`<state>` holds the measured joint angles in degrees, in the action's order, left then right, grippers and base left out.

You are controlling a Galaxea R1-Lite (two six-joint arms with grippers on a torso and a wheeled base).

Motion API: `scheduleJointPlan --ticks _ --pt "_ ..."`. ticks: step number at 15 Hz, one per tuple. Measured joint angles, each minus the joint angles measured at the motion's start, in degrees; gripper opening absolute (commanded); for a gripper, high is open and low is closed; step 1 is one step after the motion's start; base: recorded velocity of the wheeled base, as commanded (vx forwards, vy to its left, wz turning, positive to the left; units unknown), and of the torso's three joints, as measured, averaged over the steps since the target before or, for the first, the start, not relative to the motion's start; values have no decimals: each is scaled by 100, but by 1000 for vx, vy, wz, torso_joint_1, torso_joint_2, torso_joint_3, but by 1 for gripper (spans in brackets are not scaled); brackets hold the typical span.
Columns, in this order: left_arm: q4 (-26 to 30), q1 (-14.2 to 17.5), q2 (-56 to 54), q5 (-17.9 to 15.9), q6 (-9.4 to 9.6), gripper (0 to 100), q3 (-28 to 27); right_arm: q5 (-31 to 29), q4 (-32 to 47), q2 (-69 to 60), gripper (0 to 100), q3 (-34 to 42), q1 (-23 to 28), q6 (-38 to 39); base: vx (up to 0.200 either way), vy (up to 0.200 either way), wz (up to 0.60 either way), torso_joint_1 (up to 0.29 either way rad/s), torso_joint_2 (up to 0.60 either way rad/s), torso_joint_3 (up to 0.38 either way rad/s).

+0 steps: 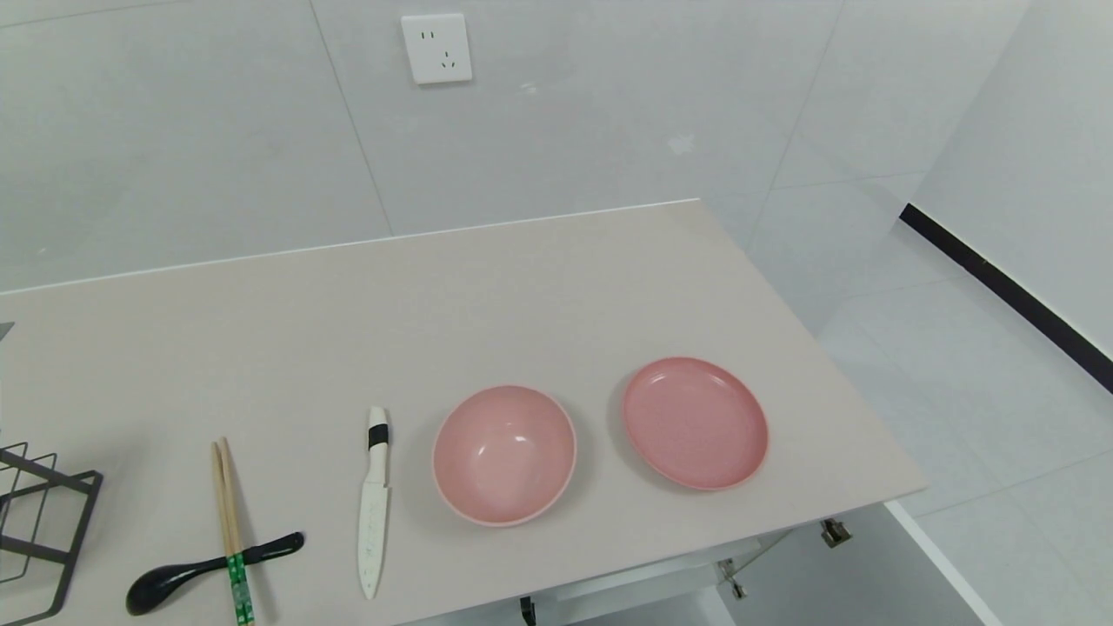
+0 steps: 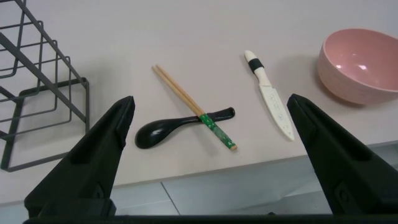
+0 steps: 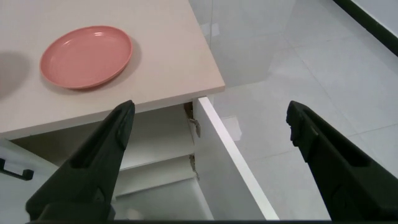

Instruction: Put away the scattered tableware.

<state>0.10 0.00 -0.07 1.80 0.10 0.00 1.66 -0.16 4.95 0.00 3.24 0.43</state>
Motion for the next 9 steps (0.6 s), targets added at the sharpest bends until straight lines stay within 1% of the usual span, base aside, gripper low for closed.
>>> scheduleJointPlan --ticks 9 --pt "0 0 0 -33 1 100 0 55 2 0 100 0 0 52 0 0 0 0 0 0"
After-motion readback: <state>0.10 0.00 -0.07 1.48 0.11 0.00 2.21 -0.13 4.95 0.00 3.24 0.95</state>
